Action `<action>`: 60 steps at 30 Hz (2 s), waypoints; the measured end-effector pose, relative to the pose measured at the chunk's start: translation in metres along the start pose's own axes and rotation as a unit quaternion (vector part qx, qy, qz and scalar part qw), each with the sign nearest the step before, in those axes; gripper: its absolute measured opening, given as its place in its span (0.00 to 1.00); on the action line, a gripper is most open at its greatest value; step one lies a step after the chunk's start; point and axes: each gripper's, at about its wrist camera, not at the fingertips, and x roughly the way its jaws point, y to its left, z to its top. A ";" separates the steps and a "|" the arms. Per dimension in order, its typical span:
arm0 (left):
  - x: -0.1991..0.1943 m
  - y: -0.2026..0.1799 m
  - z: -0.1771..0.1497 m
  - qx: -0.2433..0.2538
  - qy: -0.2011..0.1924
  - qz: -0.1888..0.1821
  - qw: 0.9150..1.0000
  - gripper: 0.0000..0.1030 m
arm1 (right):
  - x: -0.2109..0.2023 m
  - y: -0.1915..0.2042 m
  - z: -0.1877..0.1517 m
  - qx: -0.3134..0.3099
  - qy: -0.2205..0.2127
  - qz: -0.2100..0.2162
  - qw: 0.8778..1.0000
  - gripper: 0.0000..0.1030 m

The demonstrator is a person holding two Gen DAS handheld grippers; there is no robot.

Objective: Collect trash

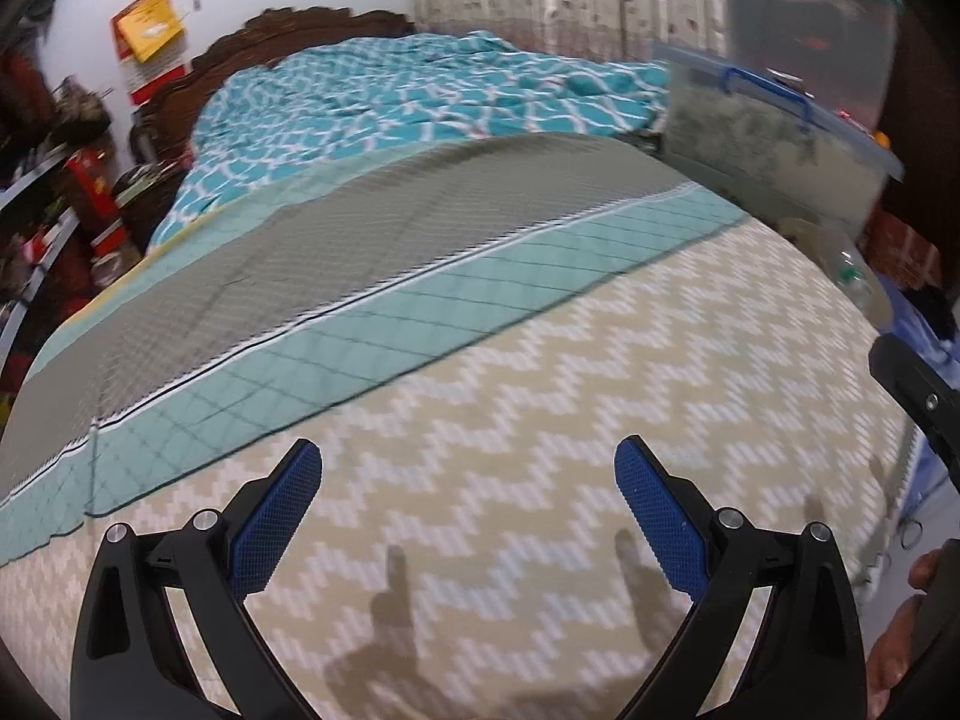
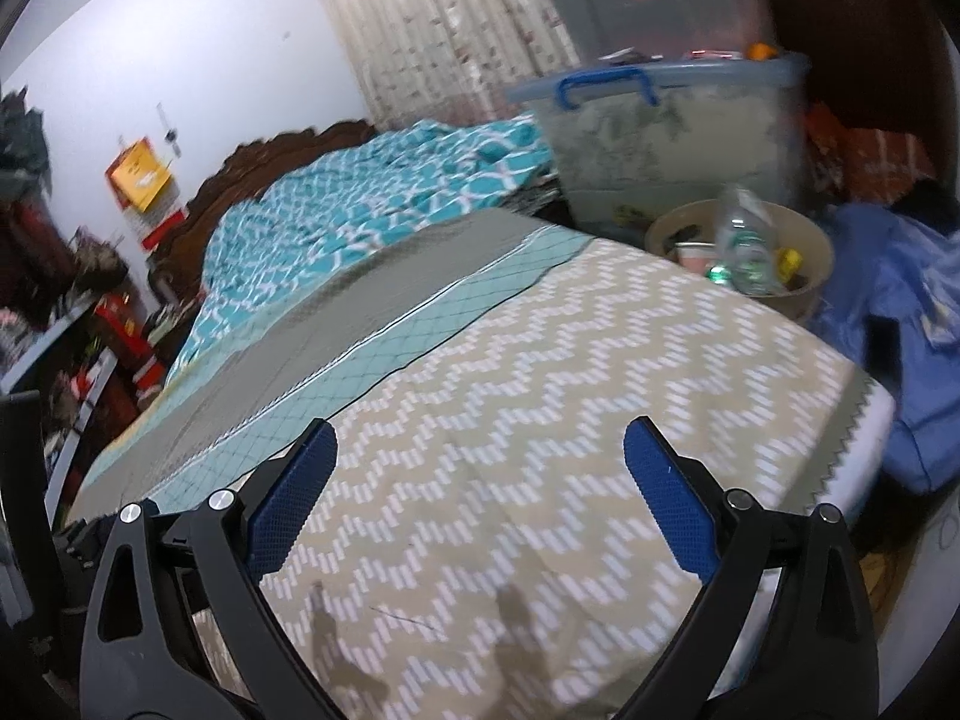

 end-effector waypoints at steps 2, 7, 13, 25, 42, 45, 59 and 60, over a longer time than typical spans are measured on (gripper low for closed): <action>0.004 0.014 0.000 -0.013 0.003 0.012 1.000 0.92 | 0.012 0.012 0.001 -0.021 0.017 0.006 1.000 0.94; 0.015 0.054 0.000 -0.054 0.007 0.048 0.997 0.92 | 0.046 0.040 0.003 -0.060 0.066 0.021 0.996 0.94; 0.029 0.095 -0.001 -0.091 0.006 0.089 0.992 0.92 | 0.081 0.075 0.006 -0.114 0.108 0.022 0.987 0.95; 0.053 0.126 -0.007 -0.117 0.024 0.105 0.987 0.92 | 0.114 0.106 0.007 -0.151 0.128 0.014 0.980 0.95; 0.018 0.077 0.010 -0.066 -0.006 0.028 0.997 0.92 | 0.040 0.048 0.006 -0.074 0.041 -0.024 0.996 0.95; 0.011 0.062 0.013 -0.050 -0.015 0.020 0.998 0.92 | 0.026 0.032 0.007 -0.056 0.029 -0.036 0.997 0.95; -0.017 -0.001 0.028 0.021 -0.048 -0.026 0.998 0.92 | -0.024 -0.022 0.015 0.007 -0.022 -0.066 0.998 0.95; -0.019 -0.005 0.029 0.025 -0.052 -0.027 0.998 0.92 | -0.027 -0.024 0.016 0.009 -0.025 -0.066 0.998 0.95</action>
